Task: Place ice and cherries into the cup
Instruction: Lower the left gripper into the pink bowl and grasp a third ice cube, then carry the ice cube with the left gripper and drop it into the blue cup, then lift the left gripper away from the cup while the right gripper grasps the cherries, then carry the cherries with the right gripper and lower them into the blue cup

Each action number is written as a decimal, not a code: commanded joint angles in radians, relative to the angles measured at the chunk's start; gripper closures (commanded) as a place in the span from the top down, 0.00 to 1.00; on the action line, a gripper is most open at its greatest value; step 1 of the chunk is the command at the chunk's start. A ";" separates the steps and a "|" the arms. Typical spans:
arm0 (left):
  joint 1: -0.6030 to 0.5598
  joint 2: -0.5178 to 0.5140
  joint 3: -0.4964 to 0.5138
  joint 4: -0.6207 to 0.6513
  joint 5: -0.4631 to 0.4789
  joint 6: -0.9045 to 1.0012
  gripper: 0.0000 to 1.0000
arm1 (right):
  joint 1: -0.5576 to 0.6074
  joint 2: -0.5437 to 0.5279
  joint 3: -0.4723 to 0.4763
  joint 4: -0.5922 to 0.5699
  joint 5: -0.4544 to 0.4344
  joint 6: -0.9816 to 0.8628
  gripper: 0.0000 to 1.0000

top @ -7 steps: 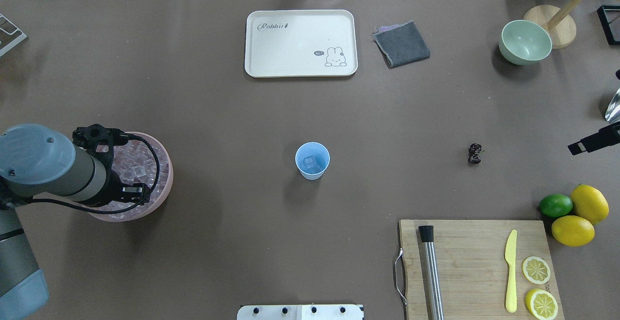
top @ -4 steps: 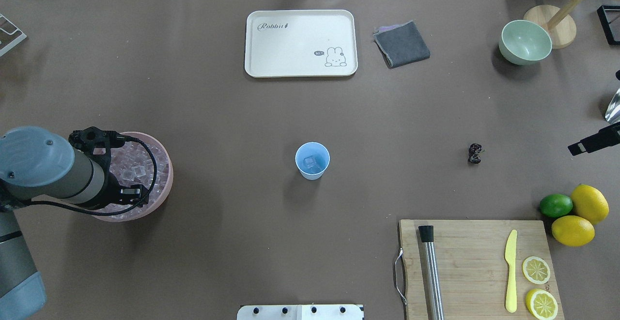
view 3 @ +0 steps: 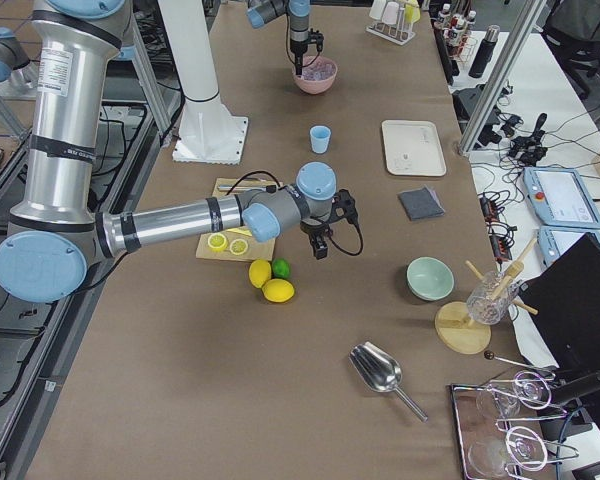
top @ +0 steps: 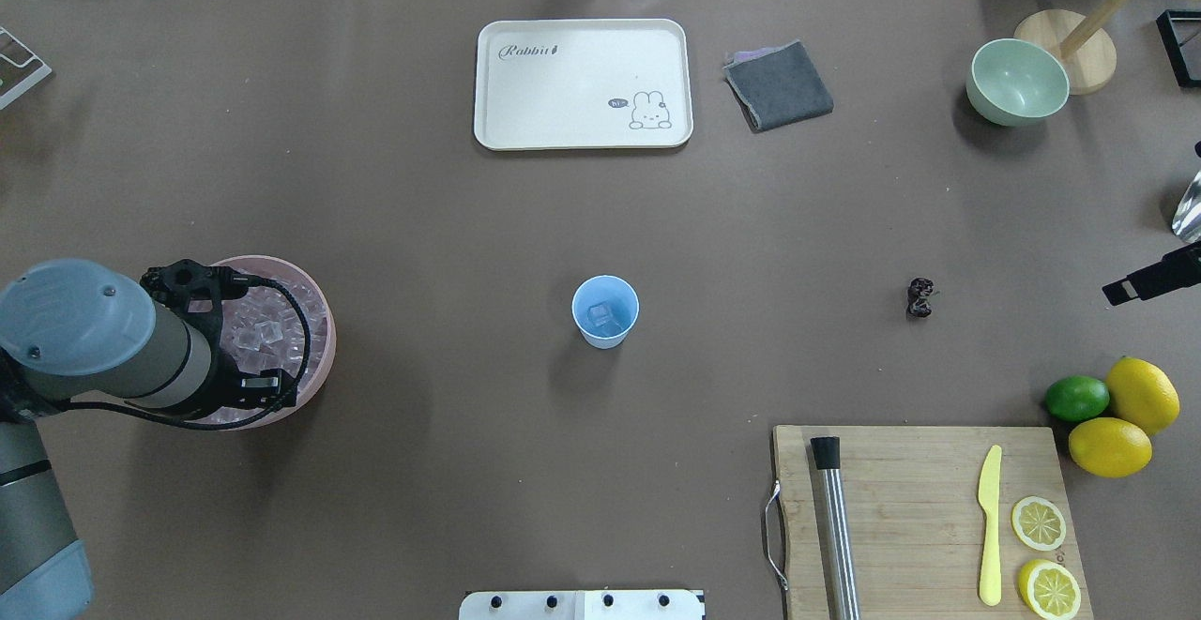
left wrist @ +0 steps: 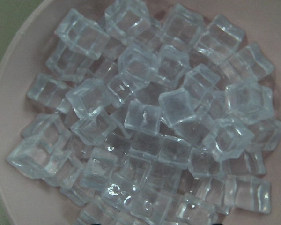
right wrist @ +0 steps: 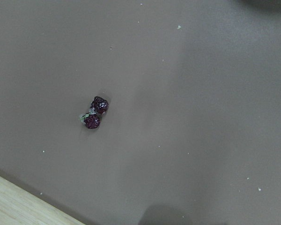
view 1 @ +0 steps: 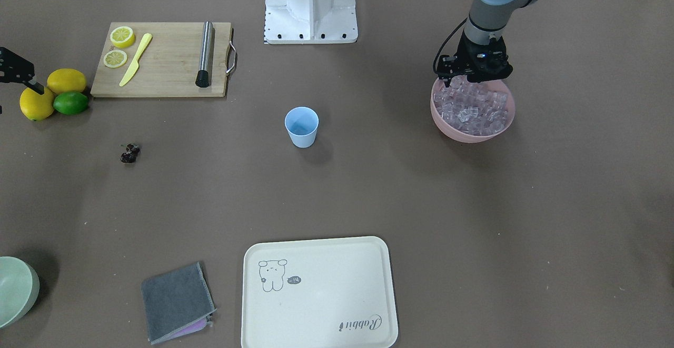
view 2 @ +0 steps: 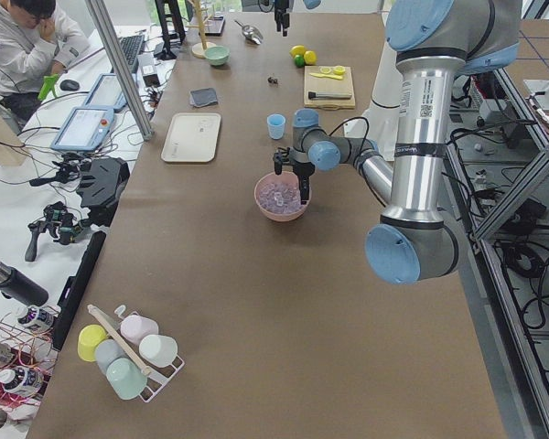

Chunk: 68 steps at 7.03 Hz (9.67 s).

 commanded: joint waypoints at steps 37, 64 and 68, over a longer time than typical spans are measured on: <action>-0.204 -0.508 0.209 -0.109 -0.184 -0.122 0.97 | -0.333 0.294 -0.192 0.006 -0.246 0.790 0.78; -0.460 -0.188 0.172 -0.123 -0.377 0.404 0.97 | -0.687 0.830 -0.141 -0.146 -0.549 1.052 0.00; -0.460 -0.188 0.167 -0.123 -0.377 0.401 0.97 | -0.687 0.831 -0.162 -0.149 -0.578 1.054 0.98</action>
